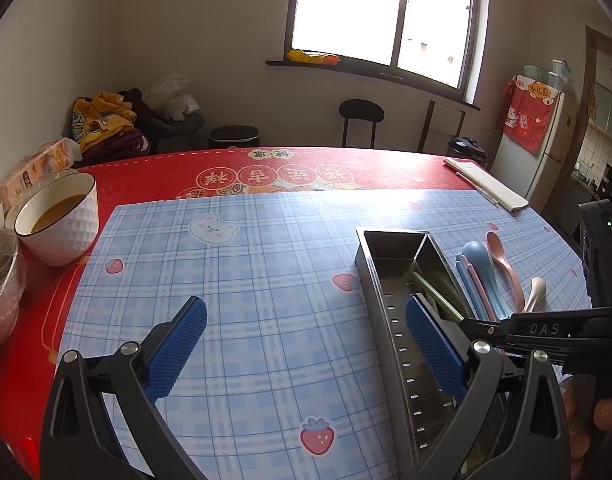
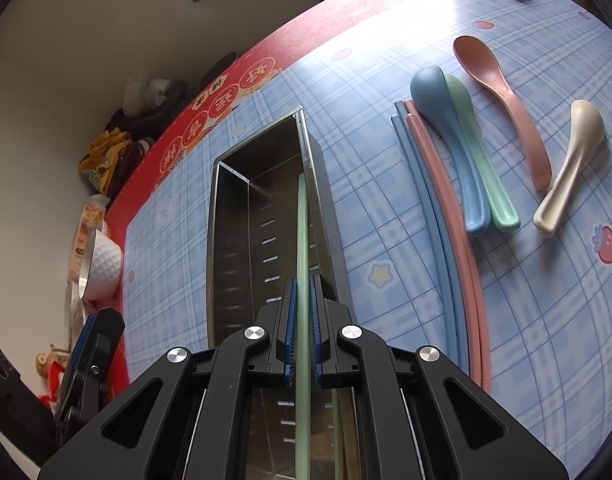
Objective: Organize utensils
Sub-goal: 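Carry the green chopstick over the steel basket, lower it in, open the right gripper, then move the left gripper over the blue and pink chopsticks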
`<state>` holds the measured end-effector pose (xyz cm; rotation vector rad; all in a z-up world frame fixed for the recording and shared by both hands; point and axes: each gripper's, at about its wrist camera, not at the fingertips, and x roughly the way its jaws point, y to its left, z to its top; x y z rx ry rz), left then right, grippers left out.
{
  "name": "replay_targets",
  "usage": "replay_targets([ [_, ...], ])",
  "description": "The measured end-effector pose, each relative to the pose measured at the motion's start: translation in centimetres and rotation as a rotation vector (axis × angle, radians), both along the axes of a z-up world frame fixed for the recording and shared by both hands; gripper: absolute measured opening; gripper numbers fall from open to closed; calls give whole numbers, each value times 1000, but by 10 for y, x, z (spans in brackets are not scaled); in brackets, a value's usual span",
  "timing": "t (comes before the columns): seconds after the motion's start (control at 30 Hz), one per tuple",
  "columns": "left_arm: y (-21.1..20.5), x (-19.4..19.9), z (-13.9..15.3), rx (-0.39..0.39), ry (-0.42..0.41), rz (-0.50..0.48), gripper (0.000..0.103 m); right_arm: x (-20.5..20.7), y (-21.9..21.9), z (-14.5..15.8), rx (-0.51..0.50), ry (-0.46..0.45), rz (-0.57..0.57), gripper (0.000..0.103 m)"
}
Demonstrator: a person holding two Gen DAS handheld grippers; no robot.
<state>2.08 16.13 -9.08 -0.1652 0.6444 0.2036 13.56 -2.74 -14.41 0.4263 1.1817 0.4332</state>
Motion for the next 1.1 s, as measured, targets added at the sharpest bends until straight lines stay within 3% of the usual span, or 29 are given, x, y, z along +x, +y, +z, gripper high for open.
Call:
replay_targets([
  [0.4, 0, 0, -1, 0, 4, 1, 97, -1, -1, 1, 1, 3, 6, 8],
  [0.6, -1, 0, -4, 1, 8, 3, 97, -7, -9, 21, -67, -116, 18, 10],
  [0.67, -1, 0, -4, 1, 8, 3, 97, -8, -14, 27, -89, -164, 23, 19],
  [0.73, -1, 0, -4, 2, 8, 2, 97, -9, -21, 33, -102, -219, 28, 48],
  [0.77, -1, 0, -5, 2, 8, 2, 97, -11, -23, 37, -108, -258, 43, 55],
  [0.9, -3, 0, -4, 2, -2, -9, 97, -18, -35, 40, -176, -385, 111, 64],
  [1.1, -9, -2, 1, -6, -34, -42, 97, -14, -89, 26, -158, -401, 70, 72],
])
